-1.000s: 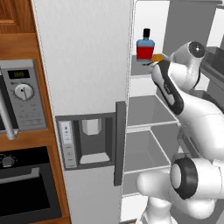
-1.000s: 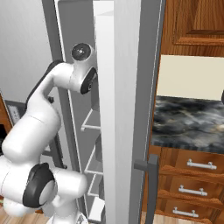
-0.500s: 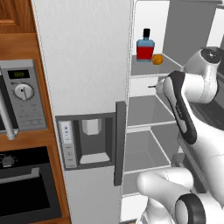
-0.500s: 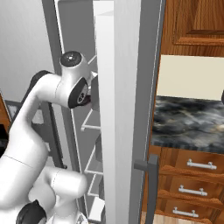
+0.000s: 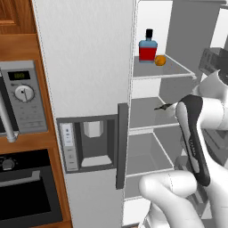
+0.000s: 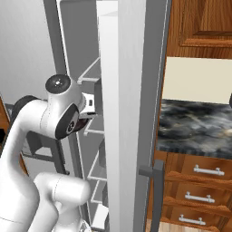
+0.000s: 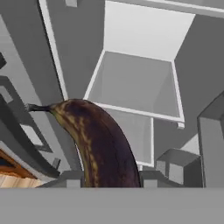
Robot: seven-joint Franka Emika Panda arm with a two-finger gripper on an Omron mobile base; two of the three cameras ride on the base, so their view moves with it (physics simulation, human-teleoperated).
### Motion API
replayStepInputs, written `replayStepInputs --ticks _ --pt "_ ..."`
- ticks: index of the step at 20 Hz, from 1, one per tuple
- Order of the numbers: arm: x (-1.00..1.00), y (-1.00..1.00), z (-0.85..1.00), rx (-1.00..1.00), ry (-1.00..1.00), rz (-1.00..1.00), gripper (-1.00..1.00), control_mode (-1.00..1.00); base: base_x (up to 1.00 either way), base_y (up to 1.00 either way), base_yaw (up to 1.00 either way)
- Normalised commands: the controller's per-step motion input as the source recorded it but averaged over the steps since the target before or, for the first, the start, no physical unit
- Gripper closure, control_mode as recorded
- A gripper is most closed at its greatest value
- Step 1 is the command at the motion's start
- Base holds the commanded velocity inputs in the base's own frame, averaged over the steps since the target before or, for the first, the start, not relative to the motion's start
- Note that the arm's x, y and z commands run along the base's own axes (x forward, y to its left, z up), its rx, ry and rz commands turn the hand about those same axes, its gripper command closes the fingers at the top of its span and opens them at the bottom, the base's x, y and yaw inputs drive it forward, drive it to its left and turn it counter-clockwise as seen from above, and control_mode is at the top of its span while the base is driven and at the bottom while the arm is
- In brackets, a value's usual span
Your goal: Pick the banana and orange from the fridge and place them on the plate next to the blender to make a fruit smoothie.
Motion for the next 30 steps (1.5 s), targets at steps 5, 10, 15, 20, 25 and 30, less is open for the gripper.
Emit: replayStepInputs --ticks 5,10,15,20,25,30 --pt "-0.12 0.06 -0.04 -0.01 0.01 0.03 1.00 1.00 -0.66 0.47 0.15" --pt "0.00 0.00 0.00 0.00 0.00 0.00 1.00 1.00 -0.94 0.53 0.69" --pt "0.00 0.00 0.00 0.00 0.00 0.00 1.00 1.00 -0.36 0.43 0.99" --pt "0.00 0.00 0.00 0.00 0.00 0.00 1.00 1.00 -0.32 0.41 1.00" --pt "0.00 0.00 0.00 0.00 0.00 0.00 1.00 1.00 -0.31 0.25 1.00" --pt "0.00 0.00 0.00 0.00 0.00 0.00 1.00 1.00 -0.27 0.29 0.99"
